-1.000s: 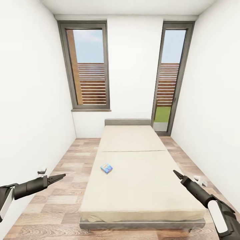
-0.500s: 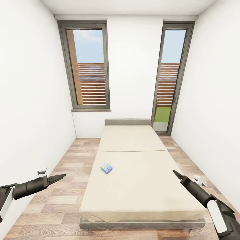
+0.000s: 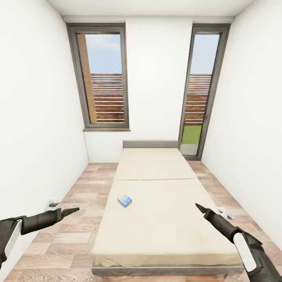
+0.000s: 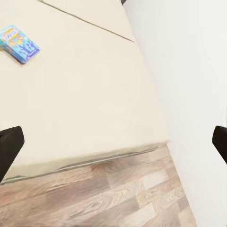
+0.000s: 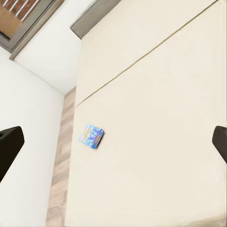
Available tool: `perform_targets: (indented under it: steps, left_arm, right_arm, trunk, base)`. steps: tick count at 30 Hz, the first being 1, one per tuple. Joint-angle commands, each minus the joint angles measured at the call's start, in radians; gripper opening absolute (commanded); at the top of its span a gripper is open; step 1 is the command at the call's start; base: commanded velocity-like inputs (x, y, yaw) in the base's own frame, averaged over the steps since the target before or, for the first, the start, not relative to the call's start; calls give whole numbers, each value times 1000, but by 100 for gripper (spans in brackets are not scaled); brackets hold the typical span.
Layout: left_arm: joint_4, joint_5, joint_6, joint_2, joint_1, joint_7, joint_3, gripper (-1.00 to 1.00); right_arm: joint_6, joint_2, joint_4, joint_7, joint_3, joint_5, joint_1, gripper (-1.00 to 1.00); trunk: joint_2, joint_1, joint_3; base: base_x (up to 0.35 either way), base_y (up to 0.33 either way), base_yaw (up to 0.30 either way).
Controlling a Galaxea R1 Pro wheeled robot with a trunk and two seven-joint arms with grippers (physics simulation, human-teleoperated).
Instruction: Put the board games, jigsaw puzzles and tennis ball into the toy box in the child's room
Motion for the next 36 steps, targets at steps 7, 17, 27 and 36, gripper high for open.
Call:
perform_targets:
  steps: [7, 17, 27, 36]
  left_arm:
    - [4, -14, -17, -164, 0, 551, -89, 100]
    - [133, -12, -133, -298, -3, 1013, -294, 100]
    - [47, -1, -142, -301, -4, 1029, -254, 100]
    - [36, 2, -143, -301, -4, 1022, -217, 100]
  right_arm:
    - [5, 0, 25, -129, 67, -11, -22, 100]
    - [7, 0, 29, -158, 79, -9, -27, 100]
    - [8, 0, 30, -160, 81, -7, -28, 100]
    - [8, 1, 30, -160, 81, -6, -28, 100]
  trunk:
    - [-1, 1, 0]
    - [-1, 1, 0]
    - [-1, 1, 0]
    - [-1, 1, 0]
  base:
    - [317, 0, 0]
    - [333, 0, 0]
    - [334, 0, 0]
    - [239, 50, 0]
